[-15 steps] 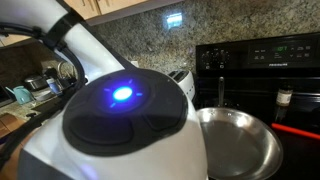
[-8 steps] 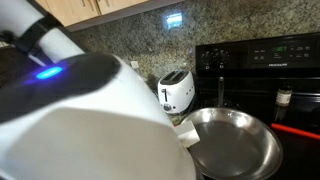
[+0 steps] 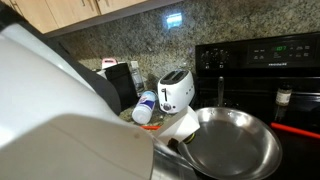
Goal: Remove the towel from the oven door handle and use it to wipe the silver pan, place the towel on the countertop
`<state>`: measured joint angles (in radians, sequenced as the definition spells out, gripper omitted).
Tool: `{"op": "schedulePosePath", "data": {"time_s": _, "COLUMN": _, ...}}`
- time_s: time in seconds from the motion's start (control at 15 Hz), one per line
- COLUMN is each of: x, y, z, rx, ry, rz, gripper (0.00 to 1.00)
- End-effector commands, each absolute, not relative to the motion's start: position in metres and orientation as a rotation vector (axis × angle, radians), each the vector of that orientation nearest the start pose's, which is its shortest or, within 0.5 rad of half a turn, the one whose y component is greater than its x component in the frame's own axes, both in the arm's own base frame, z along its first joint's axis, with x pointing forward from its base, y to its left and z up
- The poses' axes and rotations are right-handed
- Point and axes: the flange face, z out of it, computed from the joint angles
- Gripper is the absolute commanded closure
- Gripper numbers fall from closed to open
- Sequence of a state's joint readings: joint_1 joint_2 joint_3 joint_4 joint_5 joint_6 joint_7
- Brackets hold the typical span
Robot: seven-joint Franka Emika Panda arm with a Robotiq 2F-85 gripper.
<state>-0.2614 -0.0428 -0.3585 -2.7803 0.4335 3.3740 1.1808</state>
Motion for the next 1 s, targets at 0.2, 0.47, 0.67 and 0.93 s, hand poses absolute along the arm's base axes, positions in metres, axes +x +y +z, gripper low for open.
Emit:
{"op": "schedulePosePath", "data": {"time_s": 0.2, "x": 0.337, "y": -0.233, "z": 0.287, "rx": -1.519, "ry": 2.404, "rz": -0.832, "gripper": 0.99}}
{"op": "schedulePosePath", "data": {"time_s": 0.47, "x": 0.348, "y": -0.189, "z": 0.280, "rx": -1.732, "ry": 2.286, "rz": -0.805, "gripper": 0.99}}
{"op": "schedulePosePath", "data": {"time_s": 0.67, "x": 0.350, "y": -0.164, "z": 0.291, "rx": -1.816, "ry": 2.200, "rz": -0.834, "gripper": 0.99}}
{"op": "schedulePosePath", "data": {"time_s": 0.93, "x": 0.344, "y": -0.143, "z": 0.326, "rx": -1.775, "ry": 2.149, "rz": -0.962, "gripper": 0.99}}
